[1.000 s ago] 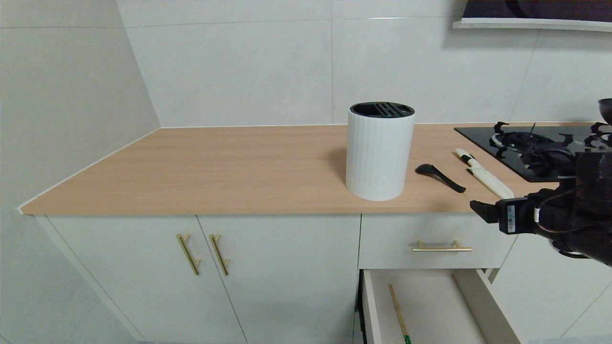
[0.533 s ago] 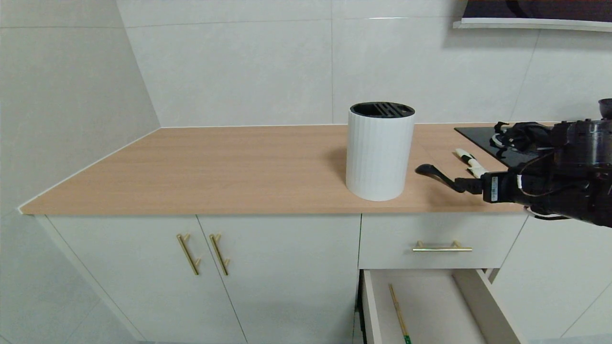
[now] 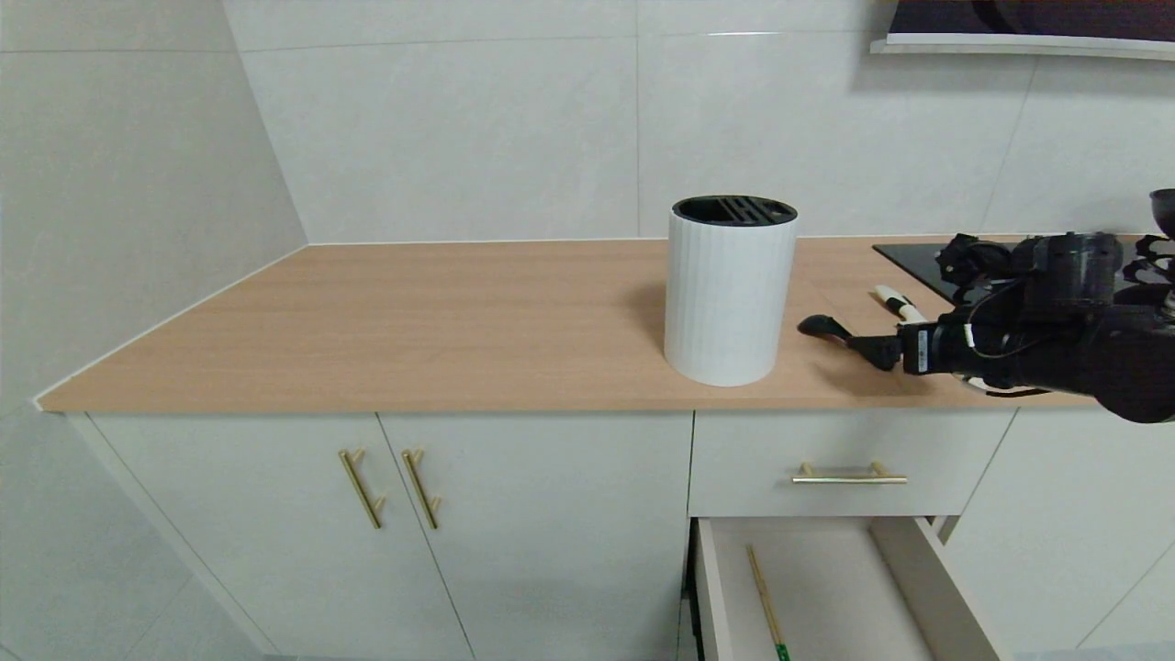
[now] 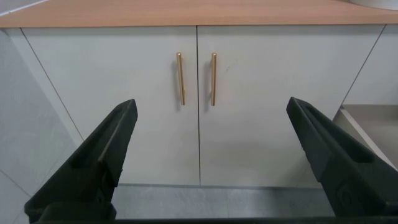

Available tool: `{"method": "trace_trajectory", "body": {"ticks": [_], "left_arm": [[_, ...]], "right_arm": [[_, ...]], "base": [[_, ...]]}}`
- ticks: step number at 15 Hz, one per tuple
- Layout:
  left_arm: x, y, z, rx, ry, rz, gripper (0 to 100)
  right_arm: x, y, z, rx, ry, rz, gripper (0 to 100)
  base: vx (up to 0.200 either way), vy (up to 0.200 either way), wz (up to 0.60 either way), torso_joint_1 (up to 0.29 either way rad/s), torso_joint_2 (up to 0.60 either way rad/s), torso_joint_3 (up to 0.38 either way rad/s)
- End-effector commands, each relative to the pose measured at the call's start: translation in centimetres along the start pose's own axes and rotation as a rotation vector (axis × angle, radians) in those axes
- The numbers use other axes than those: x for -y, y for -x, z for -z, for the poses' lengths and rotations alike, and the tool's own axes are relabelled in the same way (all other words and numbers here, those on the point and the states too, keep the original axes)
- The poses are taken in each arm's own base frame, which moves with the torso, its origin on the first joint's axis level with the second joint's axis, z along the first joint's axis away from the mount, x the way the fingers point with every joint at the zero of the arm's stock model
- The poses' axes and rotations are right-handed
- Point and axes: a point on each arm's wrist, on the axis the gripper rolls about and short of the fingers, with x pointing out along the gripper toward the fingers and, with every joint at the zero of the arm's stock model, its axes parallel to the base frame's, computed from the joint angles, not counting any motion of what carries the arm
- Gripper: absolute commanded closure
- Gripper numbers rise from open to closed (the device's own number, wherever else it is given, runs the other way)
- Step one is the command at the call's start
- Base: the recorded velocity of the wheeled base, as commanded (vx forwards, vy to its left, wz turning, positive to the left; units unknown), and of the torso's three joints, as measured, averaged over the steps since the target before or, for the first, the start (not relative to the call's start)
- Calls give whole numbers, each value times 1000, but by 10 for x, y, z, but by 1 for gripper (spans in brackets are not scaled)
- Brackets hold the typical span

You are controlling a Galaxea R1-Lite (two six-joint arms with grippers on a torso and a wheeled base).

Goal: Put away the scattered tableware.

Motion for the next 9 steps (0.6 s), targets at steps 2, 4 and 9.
{"method": "trace_trajectory", "body": {"ticks": [2,4,9], "left_arm": [[0,0,0,-2,0,-1,0],[0,0,0,-2,0,-1,0],[0,0,0,-2,0,-1,0]], "right_arm": [[10,-43,27,1,19,8,0],[17,-53,28,18,27,20,0],[22,-53,25,33,27,41,0]], "base": [[0,0,0,0,0,0],[0,0,0,0,0,0],[0,0,0,0,0,0]]}}
